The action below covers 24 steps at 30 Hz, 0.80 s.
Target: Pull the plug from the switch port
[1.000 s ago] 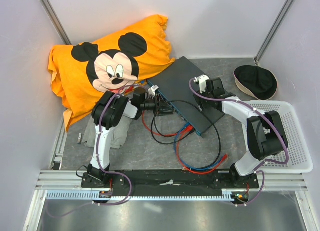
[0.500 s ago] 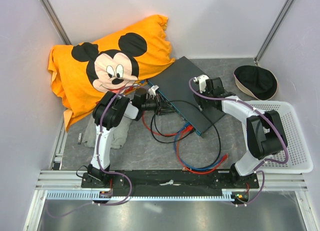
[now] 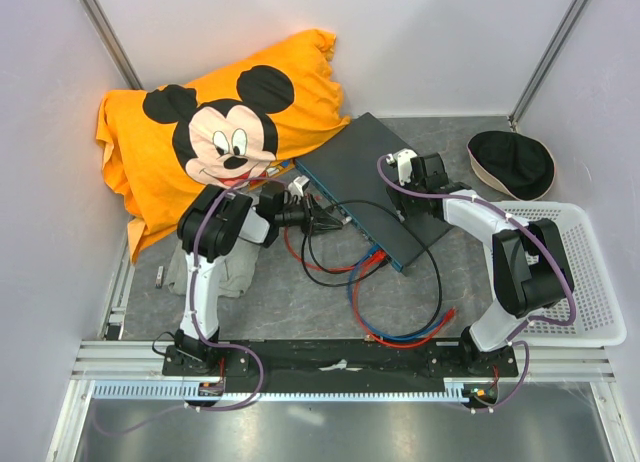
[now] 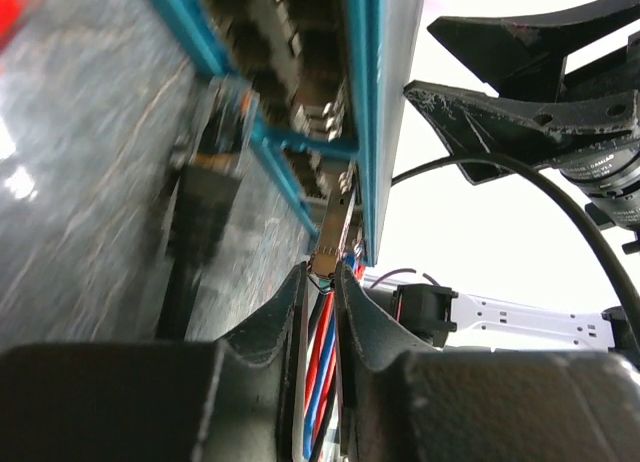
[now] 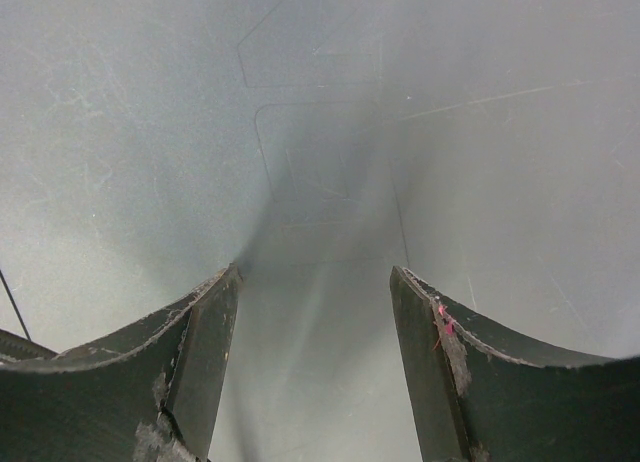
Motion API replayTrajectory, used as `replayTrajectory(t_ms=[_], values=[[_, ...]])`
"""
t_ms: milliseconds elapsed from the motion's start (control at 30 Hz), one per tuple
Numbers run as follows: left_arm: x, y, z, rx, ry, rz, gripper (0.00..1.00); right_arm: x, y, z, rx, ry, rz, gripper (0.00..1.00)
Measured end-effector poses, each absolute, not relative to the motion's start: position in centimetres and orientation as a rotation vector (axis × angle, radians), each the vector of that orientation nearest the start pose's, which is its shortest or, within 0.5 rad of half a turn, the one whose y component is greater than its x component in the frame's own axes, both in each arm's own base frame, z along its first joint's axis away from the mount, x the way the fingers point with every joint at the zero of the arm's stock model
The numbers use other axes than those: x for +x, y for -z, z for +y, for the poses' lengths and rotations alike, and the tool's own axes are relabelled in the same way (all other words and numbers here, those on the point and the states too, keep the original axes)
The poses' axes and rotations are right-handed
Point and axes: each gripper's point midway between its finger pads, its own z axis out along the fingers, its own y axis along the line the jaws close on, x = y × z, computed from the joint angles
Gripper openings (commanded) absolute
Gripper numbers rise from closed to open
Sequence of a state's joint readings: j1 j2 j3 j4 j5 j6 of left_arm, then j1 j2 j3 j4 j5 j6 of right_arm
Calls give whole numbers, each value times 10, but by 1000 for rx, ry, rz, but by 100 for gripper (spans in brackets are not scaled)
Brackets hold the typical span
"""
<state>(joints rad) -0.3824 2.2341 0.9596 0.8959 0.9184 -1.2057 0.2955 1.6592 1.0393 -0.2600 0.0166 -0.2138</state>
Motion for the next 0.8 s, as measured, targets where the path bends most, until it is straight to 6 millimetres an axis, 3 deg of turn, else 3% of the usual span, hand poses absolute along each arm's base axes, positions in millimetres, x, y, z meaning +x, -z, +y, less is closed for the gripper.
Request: replayTrajectory(t_ms=[300,500,700,800], values=[[349,-36,-310,-153,1809,2318,2,391,-65,107,-611,-16,2376,72],[346,-37,-306,-78,1821,2312,2,391,-65,107,-611,-16,2376,72],[335,-44,-270,-107,1854,2308,2,391,-65,107,-611,-15,2376,72],[337,-64,-257,-57,1861,2256,2,391,-65,107,-611,-15,2375,72]])
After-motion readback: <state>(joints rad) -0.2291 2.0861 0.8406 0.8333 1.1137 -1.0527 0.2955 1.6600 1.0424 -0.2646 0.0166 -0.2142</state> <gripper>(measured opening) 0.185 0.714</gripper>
